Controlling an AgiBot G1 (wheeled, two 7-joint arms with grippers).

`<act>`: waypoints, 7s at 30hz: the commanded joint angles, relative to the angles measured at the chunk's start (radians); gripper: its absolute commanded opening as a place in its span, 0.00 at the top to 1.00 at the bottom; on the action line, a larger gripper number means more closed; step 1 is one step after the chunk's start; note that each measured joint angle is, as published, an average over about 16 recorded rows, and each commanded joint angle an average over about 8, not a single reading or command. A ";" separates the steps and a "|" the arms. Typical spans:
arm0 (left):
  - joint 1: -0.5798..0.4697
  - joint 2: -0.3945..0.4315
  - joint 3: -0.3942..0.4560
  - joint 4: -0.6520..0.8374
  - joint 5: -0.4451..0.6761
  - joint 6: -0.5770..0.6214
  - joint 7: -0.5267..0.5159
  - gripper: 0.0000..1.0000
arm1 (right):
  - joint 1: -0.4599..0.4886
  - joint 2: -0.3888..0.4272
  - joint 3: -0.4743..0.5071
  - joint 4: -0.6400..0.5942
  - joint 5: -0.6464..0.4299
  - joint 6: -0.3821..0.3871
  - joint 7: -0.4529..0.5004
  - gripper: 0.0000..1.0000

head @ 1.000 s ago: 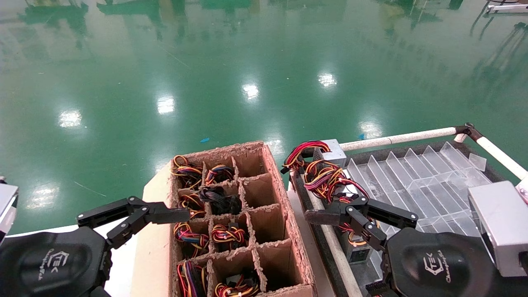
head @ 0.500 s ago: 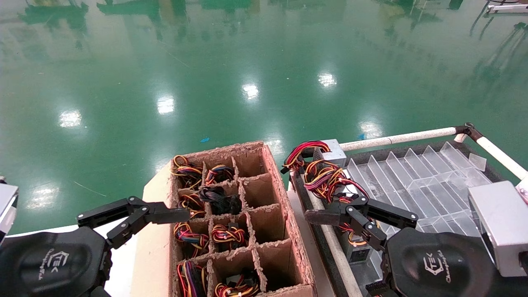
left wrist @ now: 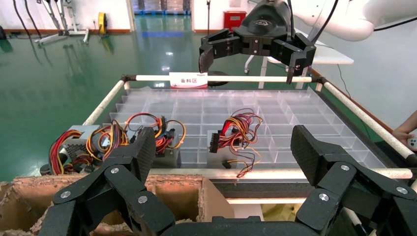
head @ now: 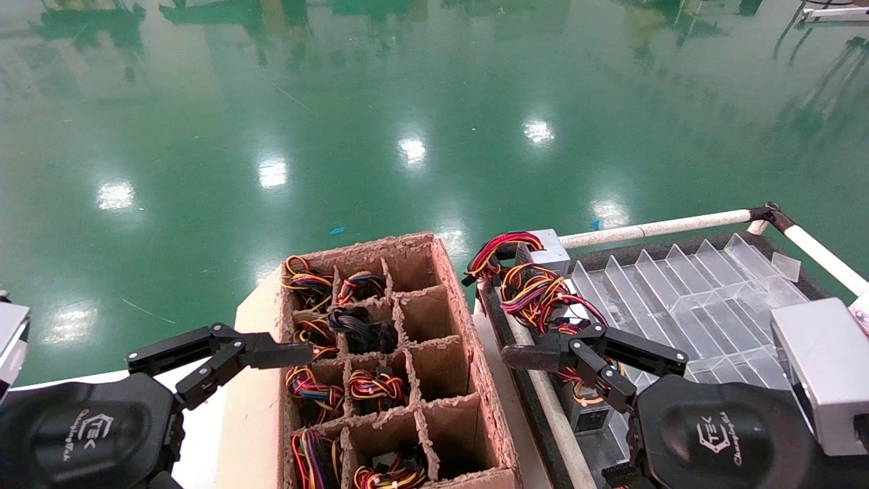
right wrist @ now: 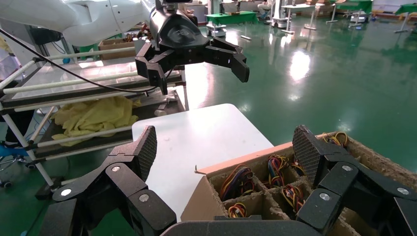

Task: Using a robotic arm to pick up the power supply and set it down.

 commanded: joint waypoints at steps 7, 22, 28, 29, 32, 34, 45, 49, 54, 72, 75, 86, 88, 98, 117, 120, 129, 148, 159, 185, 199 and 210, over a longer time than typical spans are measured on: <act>0.000 0.000 0.000 0.000 0.000 0.000 0.000 0.00 | 0.000 0.000 0.000 0.000 0.000 0.000 0.000 0.00; 0.000 0.000 0.000 0.000 0.000 0.000 0.000 0.70 | 0.000 0.000 0.000 0.000 0.000 0.000 0.000 0.00; 0.000 0.000 0.000 0.000 0.000 0.000 0.000 1.00 | 0.000 0.000 0.000 0.000 0.000 0.000 0.000 0.00; 0.000 0.000 0.000 0.000 0.000 0.000 0.000 1.00 | 0.000 0.000 0.000 0.000 0.000 0.000 0.000 0.00; 0.000 0.000 0.000 0.000 0.000 0.000 0.000 1.00 | 0.000 0.000 0.000 0.000 0.000 0.000 0.000 0.00; 0.000 0.000 0.000 0.000 0.000 0.000 0.000 1.00 | 0.000 0.000 0.000 0.000 0.000 0.000 0.000 0.00; 0.000 0.000 0.000 0.000 0.000 0.000 0.000 1.00 | 0.005 0.002 -0.002 -0.002 -0.020 0.009 -0.004 0.00; 0.000 0.000 0.000 0.000 0.000 0.000 0.000 1.00 | 0.034 -0.020 -0.024 -0.018 -0.076 0.033 -0.010 0.00; 0.000 0.000 0.000 0.001 0.000 0.000 0.000 1.00 | 0.118 -0.100 -0.085 -0.078 -0.193 0.051 -0.019 0.00; -0.001 0.000 0.001 0.001 0.000 0.000 0.001 1.00 | 0.437 -0.484 -0.295 -0.607 -0.580 0.108 -0.272 0.57; -0.001 0.000 0.001 0.001 -0.001 0.000 0.001 1.00 | 0.469 -0.537 -0.303 -0.700 -0.595 0.121 -0.339 0.91; -0.001 0.000 0.001 0.001 -0.001 0.000 0.001 1.00 | 0.563 -0.694 -0.329 -0.954 -0.651 0.217 -0.541 1.00; -0.001 0.000 0.001 0.001 -0.001 0.000 0.001 1.00 | 0.573 -0.716 -0.335 -0.985 -0.659 0.237 -0.567 1.00; -0.001 0.000 0.002 0.001 -0.001 0.000 0.001 1.00 | 0.581 -0.757 -0.404 -0.980 -0.666 0.305 -0.613 1.00; -0.001 -0.001 0.002 0.001 -0.001 0.000 0.001 0.00 | 0.580 -0.757 -0.650 -0.829 -0.615 0.473 -0.541 1.00; -0.001 -0.001 0.002 0.001 -0.001 -0.001 0.001 0.00 | 0.585 -0.756 -0.680 -0.821 -0.601 0.492 -0.536 1.00; -0.001 -0.001 0.003 0.001 -0.002 -0.001 0.001 0.00 | 0.601 -0.752 -0.732 -0.822 -0.538 0.511 -0.541 1.00; -0.001 -0.001 0.003 0.001 -0.002 -0.001 0.002 0.00 | 0.668 -0.691 -0.645 -0.891 -0.315 0.428 -0.663 1.00; -0.001 -0.001 0.004 0.001 -0.002 -0.001 0.002 0.00 | 0.724 -0.574 -0.563 -0.825 -0.218 0.375 -0.695 1.00; -0.001 -0.002 0.004 0.001 -0.003 -0.001 0.002 0.00 | 1.026 -0.304 -0.580 -0.892 -0.315 0.315 -0.499 1.00; -0.001 -0.002 0.005 0.001 -0.003 -0.002 0.003 0.00 | 1.004 -0.248 -0.563 -1.136 -0.288 0.278 -0.513 1.00; -0.002 -0.002 0.005 0.001 -0.003 -0.002 0.003 0.00 | 0.931 -0.288 -0.514 -1.300 -0.216 0.418 -0.473 1.00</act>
